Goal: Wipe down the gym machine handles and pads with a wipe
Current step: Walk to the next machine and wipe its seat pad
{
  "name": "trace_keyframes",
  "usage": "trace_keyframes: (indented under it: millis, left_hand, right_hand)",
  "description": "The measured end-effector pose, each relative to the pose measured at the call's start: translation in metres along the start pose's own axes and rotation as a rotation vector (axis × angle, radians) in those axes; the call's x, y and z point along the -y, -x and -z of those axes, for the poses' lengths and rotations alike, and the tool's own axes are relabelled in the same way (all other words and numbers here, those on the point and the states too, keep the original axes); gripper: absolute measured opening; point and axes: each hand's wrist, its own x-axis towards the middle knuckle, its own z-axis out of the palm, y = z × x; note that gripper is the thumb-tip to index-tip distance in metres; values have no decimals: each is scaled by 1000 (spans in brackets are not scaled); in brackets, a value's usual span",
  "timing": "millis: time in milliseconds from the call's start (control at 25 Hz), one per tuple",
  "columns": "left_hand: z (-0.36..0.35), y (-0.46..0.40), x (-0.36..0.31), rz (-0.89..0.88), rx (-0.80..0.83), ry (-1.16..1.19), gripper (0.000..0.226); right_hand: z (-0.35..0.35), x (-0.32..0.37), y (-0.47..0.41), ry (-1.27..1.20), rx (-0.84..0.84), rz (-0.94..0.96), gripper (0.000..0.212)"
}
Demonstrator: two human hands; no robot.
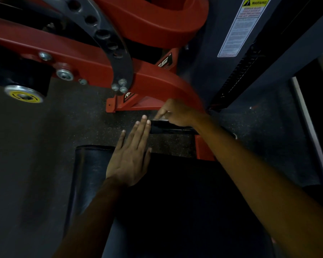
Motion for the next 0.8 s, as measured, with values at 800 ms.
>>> trace_keyframes:
  millis: [800]
  left_hand:
    - [0,0,0,2,2,22,68]
  right_hand:
    - [11,-11,4,211,97,-45,18]
